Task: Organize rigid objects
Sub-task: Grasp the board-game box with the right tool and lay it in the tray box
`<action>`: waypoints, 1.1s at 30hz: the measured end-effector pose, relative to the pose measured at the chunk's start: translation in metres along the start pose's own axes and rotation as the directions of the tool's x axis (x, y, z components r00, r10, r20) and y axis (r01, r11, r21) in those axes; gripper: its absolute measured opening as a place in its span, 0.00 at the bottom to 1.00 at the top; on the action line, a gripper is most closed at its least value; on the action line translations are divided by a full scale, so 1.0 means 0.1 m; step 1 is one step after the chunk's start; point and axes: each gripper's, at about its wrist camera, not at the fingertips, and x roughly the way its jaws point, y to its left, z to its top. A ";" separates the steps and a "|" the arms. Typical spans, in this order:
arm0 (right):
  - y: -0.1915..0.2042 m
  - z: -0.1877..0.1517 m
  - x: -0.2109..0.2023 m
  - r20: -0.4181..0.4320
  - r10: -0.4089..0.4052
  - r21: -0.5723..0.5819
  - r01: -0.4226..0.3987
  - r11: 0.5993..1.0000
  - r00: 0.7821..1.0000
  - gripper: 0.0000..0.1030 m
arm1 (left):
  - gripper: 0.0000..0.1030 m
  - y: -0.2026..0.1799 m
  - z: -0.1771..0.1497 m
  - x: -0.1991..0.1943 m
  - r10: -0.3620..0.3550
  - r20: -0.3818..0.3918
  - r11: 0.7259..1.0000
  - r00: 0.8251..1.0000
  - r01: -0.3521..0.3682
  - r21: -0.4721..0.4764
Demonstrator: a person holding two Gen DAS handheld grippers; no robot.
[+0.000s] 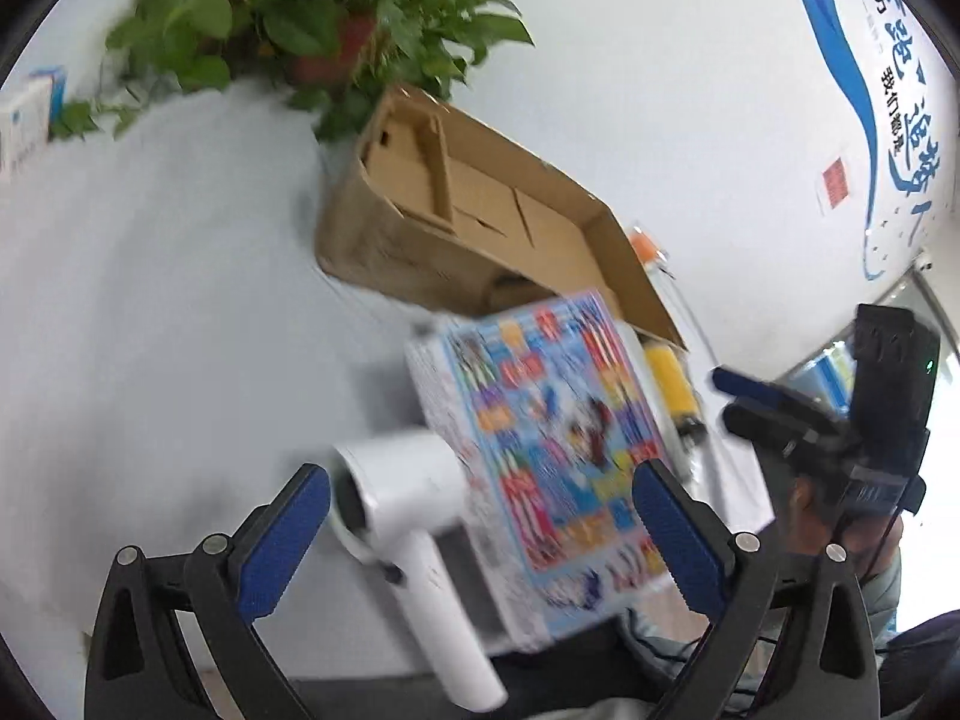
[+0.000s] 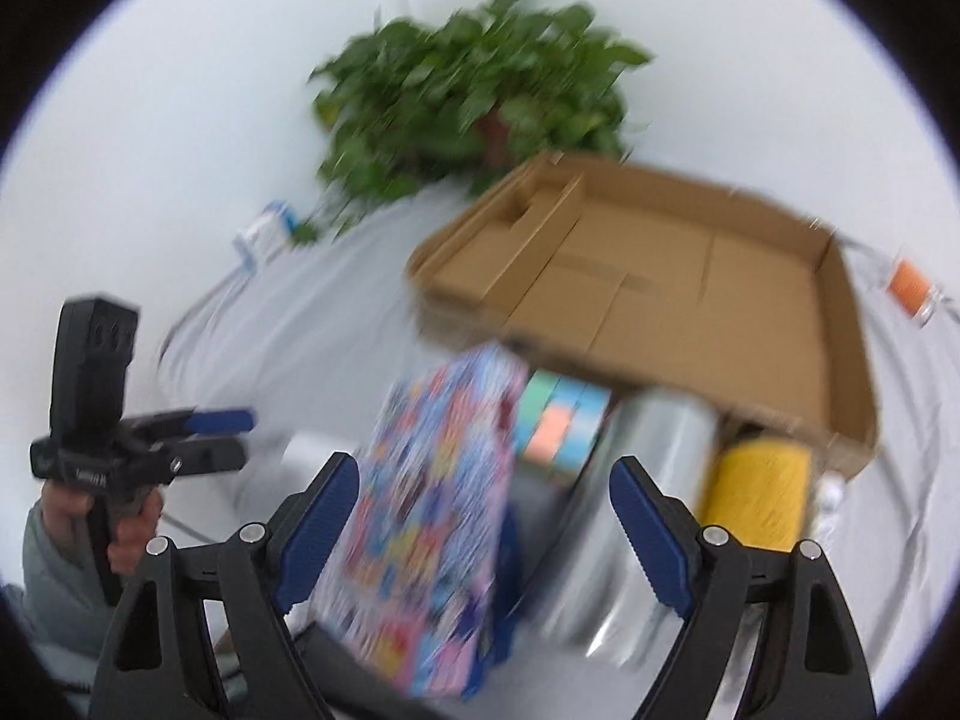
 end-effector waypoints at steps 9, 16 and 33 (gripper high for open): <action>0.25 -0.23 0.44 -0.115 0.013 -0.014 -0.015 1.000 0.993 0.68 | 0.46 -0.02 -0.52 0.33 0.156 -0.141 0.987 0.978 -0.158 -0.001; 0.18 -0.26 0.62 -0.102 0.021 0.054 -0.016 0.998 0.995 0.51 | 0.30 0.16 -0.47 0.40 0.262 -0.125 0.965 0.957 -0.263 0.013; 0.27 -0.29 0.63 -0.074 0.004 0.081 0.002 0.997 0.997 0.47 | 0.81 0.10 -0.35 0.10 0.072 -0.150 0.995 0.986 -0.082 -0.059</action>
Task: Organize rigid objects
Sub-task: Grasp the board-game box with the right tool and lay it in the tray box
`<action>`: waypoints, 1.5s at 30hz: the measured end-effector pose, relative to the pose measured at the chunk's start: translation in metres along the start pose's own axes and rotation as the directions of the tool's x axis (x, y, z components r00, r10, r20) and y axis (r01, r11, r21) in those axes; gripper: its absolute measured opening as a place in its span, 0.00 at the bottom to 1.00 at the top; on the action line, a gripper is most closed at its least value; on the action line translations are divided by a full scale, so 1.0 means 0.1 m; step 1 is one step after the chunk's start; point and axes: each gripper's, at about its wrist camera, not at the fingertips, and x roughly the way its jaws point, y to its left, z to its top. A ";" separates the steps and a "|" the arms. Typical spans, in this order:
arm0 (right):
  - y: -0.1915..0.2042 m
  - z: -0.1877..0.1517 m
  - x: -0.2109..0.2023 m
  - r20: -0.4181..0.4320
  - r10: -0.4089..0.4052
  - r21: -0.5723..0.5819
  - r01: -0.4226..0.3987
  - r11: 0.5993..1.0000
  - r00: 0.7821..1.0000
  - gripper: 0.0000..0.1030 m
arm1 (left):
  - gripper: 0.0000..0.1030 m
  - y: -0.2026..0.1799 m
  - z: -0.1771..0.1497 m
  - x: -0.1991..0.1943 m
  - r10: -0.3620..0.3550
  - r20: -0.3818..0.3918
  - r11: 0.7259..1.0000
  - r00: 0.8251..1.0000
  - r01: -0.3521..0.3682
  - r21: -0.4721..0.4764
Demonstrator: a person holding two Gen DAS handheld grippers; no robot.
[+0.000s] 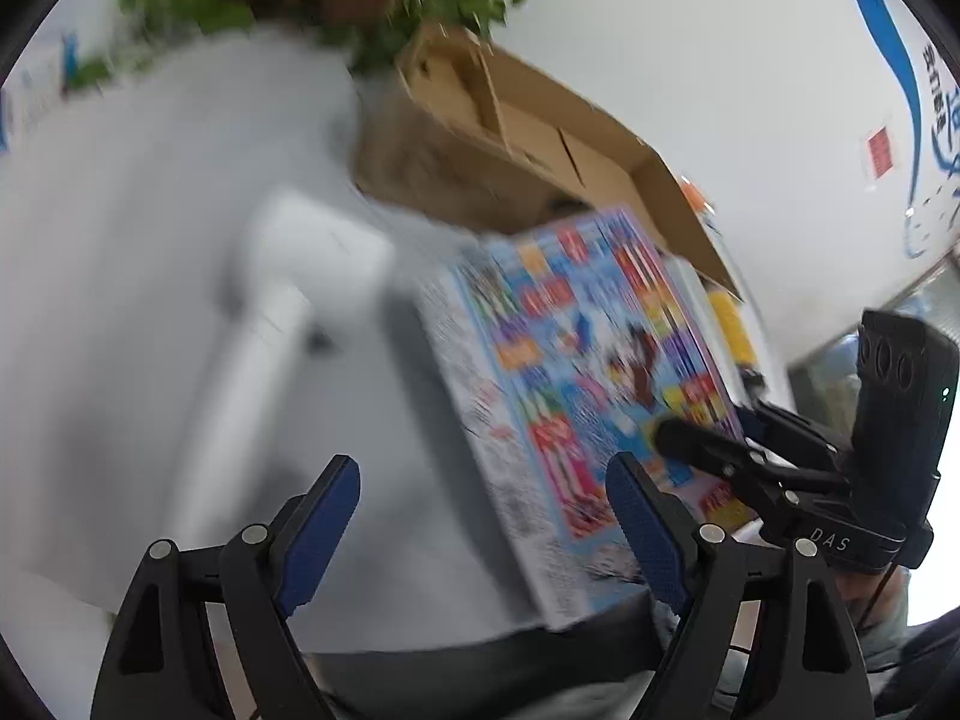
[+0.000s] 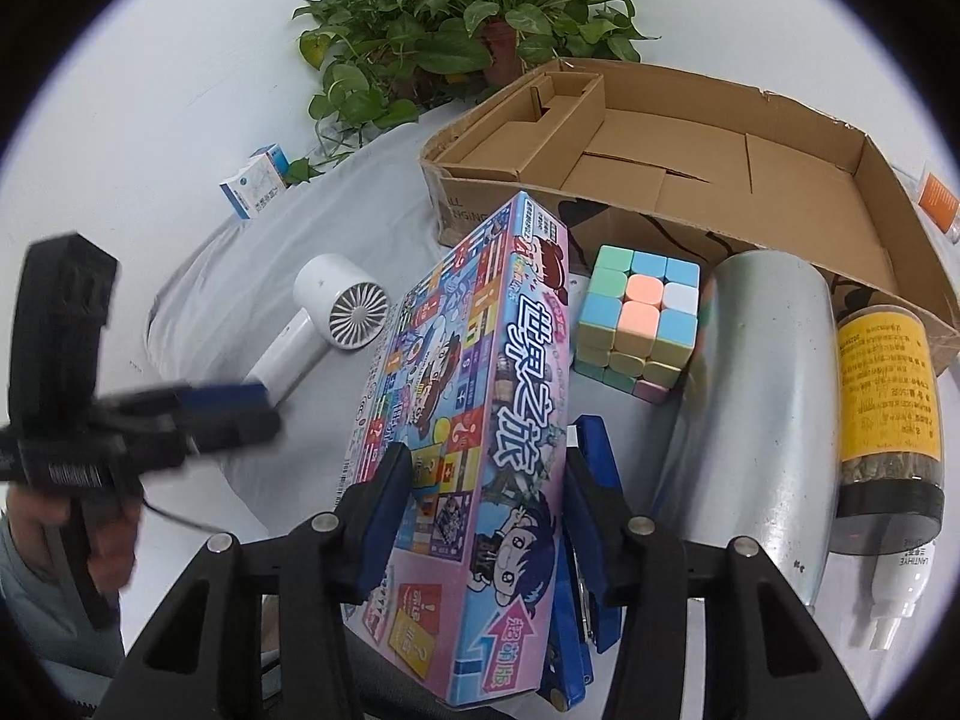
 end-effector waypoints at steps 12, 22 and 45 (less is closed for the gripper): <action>0.03 -0.12 -0.07 0.052 0.027 0.028 -0.029 0.999 0.998 0.47 | 0.67 -0.22 -0.03 0.01 -0.100 0.067 0.992 0.993 0.105 -0.076; -0.20 0.86 -0.72 0.421 0.024 0.051 -0.050 0.997 0.907 0.51 | 0.66 -1.23 1.08 -0.85 0.018 0.374 0.962 0.927 -0.119 0.248; -1.83 2.12 1.37 -0.238 0.005 0.232 0.052 0.971 0.971 0.60 | 0.35 -0.98 2.14 0.62 0.232 0.106 0.944 0.967 -0.250 0.215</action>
